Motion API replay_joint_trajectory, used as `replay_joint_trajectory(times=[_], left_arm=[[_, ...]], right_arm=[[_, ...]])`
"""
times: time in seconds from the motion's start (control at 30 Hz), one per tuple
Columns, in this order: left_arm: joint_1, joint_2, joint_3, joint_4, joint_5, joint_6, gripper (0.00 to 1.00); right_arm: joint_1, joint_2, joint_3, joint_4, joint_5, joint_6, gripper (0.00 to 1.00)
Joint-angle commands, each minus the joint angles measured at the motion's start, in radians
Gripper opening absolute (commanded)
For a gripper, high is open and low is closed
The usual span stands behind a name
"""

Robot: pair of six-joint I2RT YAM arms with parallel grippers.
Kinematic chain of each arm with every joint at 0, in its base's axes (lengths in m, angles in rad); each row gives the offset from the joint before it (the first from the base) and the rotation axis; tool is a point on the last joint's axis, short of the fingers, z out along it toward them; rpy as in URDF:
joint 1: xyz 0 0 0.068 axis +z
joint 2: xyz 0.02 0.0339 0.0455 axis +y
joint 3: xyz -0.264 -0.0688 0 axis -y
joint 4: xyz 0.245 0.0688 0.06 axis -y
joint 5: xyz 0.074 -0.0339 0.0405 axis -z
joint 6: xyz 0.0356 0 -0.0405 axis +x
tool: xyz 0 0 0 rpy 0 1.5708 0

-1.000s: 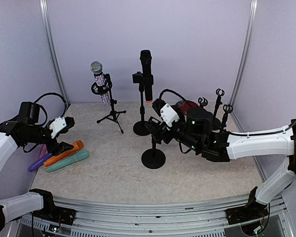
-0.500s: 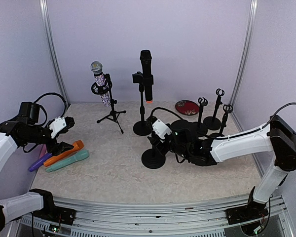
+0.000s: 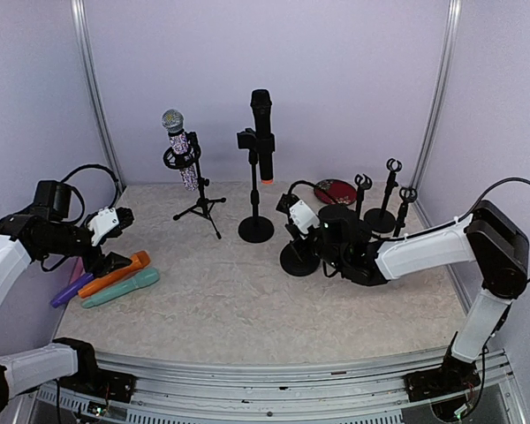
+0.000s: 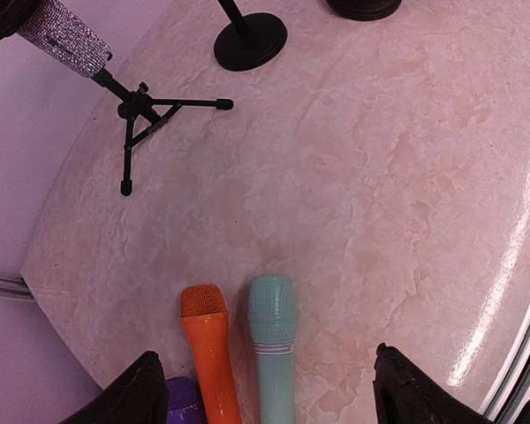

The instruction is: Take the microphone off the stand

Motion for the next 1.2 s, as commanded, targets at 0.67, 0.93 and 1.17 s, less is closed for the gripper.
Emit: replay_joint_trajectory(times=[0.67, 0.93, 1.17], left_arm=[[0.007, 0.01, 0.027, -0.007, 0.016, 0.007, 0.78], [0.006, 0.0, 0.028, -0.012, 0.012, 0.01, 0.78], [0.008, -0.01, 0.021, -0.014, 0.01, 0.013, 0.78]], right_arm=[[-0.335, -0.049, -0.019, -0.24, -0.239, 0.259, 0.18], [-0.286, -0.034, 0.001, -0.193, -0.409, 0.369, 0.14], [-0.294, -0.036, 0.011, -0.234, -0.229, 0.304, 0.14]])
